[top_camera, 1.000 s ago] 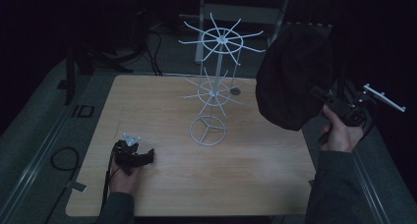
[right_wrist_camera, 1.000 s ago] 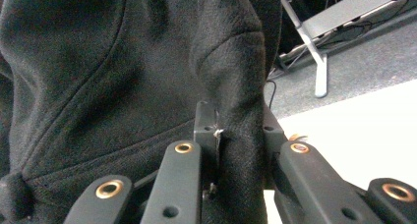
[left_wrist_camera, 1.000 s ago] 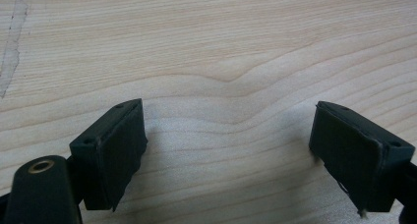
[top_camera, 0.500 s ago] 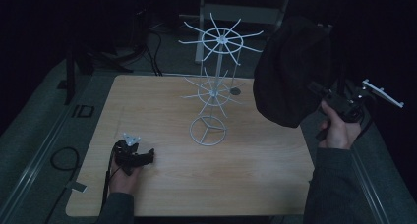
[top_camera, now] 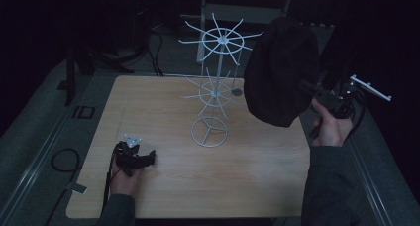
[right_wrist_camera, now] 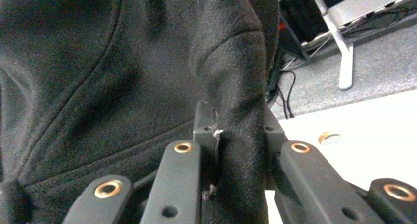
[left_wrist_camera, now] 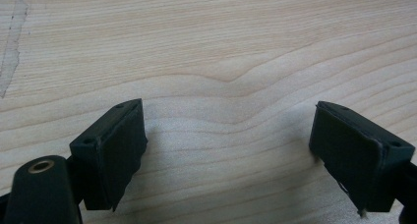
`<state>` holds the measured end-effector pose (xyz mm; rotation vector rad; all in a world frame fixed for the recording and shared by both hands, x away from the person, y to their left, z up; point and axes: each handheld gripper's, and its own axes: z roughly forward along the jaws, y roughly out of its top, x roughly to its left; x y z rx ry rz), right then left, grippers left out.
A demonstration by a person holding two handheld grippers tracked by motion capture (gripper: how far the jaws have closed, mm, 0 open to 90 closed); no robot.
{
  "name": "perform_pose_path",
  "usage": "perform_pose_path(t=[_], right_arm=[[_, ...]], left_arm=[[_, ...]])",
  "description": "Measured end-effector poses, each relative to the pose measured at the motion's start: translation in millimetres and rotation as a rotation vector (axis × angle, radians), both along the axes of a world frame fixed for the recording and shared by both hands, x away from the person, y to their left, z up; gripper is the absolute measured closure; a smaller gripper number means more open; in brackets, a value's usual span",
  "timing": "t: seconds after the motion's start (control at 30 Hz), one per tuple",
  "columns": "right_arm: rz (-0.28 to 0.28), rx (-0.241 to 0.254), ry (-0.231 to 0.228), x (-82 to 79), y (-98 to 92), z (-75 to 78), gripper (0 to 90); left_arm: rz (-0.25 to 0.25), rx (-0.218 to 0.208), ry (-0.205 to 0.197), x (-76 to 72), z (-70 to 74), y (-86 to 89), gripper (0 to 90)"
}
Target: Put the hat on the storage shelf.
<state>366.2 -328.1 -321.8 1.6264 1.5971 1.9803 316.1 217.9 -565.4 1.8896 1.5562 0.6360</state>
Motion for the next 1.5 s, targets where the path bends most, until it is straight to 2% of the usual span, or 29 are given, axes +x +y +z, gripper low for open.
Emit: perform_pose_path(t=[0.2, 0.33, 0.43, 0.7, 0.83, 0.93, 1.1, 1.4, 1.5], right_arm=[[0.014, 0.01, 0.009, 2.3, 3.5, -0.7, 77.3], [0.017, -0.018, 0.016, 3.7, 7.6, -1.1, 77.4], [0.013, -0.062, 0.039, 6.9, 14.9, -8.2, 77.4], [0.037, -0.077, 0.072, 13.0, 24.6, -24.6, 77.3], [0.05, -0.085, 0.081, 14.2, 27.8, -27.6, 76.7], [0.063, -0.091, 0.084, 15.8, 29.4, -29.8, 74.2], [0.045, -0.129, 0.08, 16.1, 30.7, -32.1, 65.9], [0.055, -0.159, 0.083, 16.0, 33.2, -33.4, 59.9], [0.061, -0.179, 0.08, 15.6, 34.8, -33.9, 55.3]], left_arm=[[-0.001, 0.003, 0.0, 0.0, 0.1, 0.2, 14.5], [-0.001, 0.004, 0.0, 0.0, 0.1, 0.2, 14.5], [-0.001, 0.004, 0.0, 0.0, 0.1, 0.2, 14.5], [-0.002, 0.005, 0.001, 0.0, 0.2, 0.3, 14.5], [-0.003, 0.005, 0.001, 0.0, 0.2, 0.3, 14.5], [-0.003, 0.005, 0.002, -0.1, 0.2, 0.3, 14.5], [-0.001, 0.003, 0.001, -0.1, 0.1, 0.2, 14.5], [-0.001, 0.004, 0.001, 0.0, 0.2, 0.2, 14.5], [-0.001, 0.002, 0.001, 0.0, 0.0, 0.1, 14.5]])
